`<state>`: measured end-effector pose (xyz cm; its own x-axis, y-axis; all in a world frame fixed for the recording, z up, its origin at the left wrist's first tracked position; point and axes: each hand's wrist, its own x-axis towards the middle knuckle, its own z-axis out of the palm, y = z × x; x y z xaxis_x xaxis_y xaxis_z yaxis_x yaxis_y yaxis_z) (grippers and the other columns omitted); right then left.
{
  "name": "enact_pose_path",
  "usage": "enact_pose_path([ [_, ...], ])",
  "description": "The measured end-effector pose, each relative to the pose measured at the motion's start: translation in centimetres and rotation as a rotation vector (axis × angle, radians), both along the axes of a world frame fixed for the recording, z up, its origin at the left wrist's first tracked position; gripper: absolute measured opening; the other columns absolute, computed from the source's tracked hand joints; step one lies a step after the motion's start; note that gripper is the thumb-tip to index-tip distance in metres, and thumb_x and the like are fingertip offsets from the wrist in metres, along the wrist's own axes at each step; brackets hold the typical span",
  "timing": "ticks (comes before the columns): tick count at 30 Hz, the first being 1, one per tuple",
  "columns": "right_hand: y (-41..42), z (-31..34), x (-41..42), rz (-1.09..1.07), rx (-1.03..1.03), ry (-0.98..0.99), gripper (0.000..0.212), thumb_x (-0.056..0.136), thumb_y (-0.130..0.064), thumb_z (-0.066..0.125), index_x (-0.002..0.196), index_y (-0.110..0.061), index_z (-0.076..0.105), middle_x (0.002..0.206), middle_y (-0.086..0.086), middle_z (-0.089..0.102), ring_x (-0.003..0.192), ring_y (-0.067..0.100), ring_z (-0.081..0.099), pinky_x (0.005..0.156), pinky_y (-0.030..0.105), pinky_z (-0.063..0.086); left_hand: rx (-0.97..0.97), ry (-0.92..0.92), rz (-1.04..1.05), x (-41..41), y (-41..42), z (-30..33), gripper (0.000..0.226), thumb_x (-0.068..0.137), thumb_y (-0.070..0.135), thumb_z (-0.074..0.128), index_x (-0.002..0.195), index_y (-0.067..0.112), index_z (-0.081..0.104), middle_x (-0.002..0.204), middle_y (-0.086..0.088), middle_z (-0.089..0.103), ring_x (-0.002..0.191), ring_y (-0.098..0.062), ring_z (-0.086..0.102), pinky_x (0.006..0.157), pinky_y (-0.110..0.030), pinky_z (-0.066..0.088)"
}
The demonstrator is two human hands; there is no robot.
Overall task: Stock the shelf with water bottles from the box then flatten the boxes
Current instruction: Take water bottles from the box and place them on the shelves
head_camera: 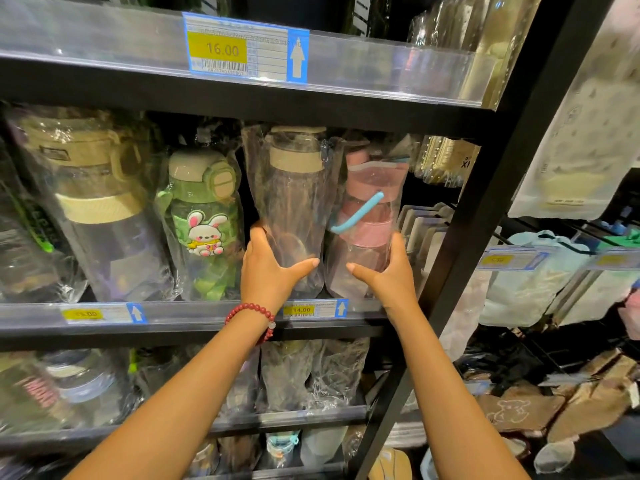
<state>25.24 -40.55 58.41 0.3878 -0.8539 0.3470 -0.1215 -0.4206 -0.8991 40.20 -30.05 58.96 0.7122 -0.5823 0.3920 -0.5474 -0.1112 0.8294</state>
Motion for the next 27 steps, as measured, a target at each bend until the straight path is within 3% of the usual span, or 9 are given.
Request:
enact_pose_path([
  [3,-0.2,-0.1,0.1,0.02,0.008,0.004,0.076,0.075,-0.008,0.077,0.138,-0.017,0.037,0.128,-0.003,0.053,0.116,0.015,0.052,0.092,0.024,0.043,0.01,0.003,-0.005,-0.1,0.1,0.1,0.076,0.062,0.038,0.085,0.114,0.007,0.038,0.122,-0.012,0.052,0.112,-0.028,0.051,0.09,-0.039,0.045],
  [7,0.0,0.0,0.0,0.063,0.033,-0.024,0.08,0.075,-0.003,0.076,0.142,-0.018,0.034,0.126,-0.006,0.053,0.115,0.012,0.052,0.095,0.027,0.044,0.035,0.009,-0.015,-0.2,0.5,0.4,0.077,0.062,0.038,0.085,0.114,0.007,0.038,0.123,-0.012,0.052,0.112,-0.027,0.052,0.088,-0.035,0.045],
  [10,0.1,0.1,-0.1,0.07,0.042,-0.034,0.084,0.072,-0.013,0.08,0.142,-0.02,0.034,0.13,-0.002,0.054,0.117,0.013,0.054,0.096,0.028,0.046,0.084,-0.011,-0.042,0.0,1.0,0.7,0.078,0.06,0.043,0.084,0.112,0.008,0.038,0.122,-0.011,0.052,0.111,-0.026,0.051,0.088,-0.036,0.046],
  [12,0.4,0.3,-0.2,0.047,0.037,-0.042,0.086,0.07,-0.02,0.081,0.142,-0.021,0.034,0.132,-0.003,0.054,0.117,0.011,0.053,0.095,0.026,0.047,0.121,-0.024,-0.066,0.2,1.3,1.0,0.077,0.062,0.044,0.083,0.113,0.007,0.04,0.121,-0.011,0.052,0.111,-0.025,0.051,0.086,-0.034,0.044],
  [15,1.4,0.8,-0.7,0.009,-0.025,-0.014,0.082,0.077,-0.02,0.078,0.144,-0.023,0.031,0.131,-0.009,0.049,0.116,0.007,0.048,0.086,0.012,0.041,0.127,-0.032,-0.103,0.2,2.3,1.2,0.08,0.065,0.042,0.082,0.124,0.01,0.04,0.129,-0.007,0.05,0.118,-0.023,0.048,0.088,-0.028,0.04],
  [19,4.0,0.3,-1.2,-0.067,-0.144,0.074,0.081,0.075,-0.032,0.075,0.143,-0.024,0.032,0.137,-0.001,0.047,0.125,0.016,0.045,0.104,0.039,0.041,0.134,-0.093,-0.107,-0.9,5.6,0.9,0.096,0.072,0.04,0.078,0.147,0.016,0.023,0.149,-0.002,0.032,0.135,-0.016,0.032,0.105,-0.028,0.031],
  [23,8.7,-0.9,-1.7,-0.126,-0.247,0.198,0.081,0.08,-0.023,0.073,0.147,-0.017,0.028,0.145,0.005,0.039,0.133,0.018,0.035,0.104,0.023,0.029,0.173,-0.251,-0.033,-2.0,11.1,-0.5,0.083,0.077,0.041,0.073,0.145,0.02,0.029,0.147,0.002,0.036,0.132,-0.015,0.035,0.104,-0.025,0.03],
  [27,13.3,-2.6,-1.0,-0.074,-0.305,0.291,0.078,0.083,-0.022,0.071,0.147,-0.011,0.027,0.148,0.008,0.035,0.135,0.024,0.032,0.107,0.033,0.029,0.23,-0.331,0.065,-1.9,17.1,-3.3,0.075,0.077,0.043,0.071,0.14,0.018,0.04,0.141,-0.001,0.044,0.128,-0.02,0.042,0.104,-0.03,0.034],
])
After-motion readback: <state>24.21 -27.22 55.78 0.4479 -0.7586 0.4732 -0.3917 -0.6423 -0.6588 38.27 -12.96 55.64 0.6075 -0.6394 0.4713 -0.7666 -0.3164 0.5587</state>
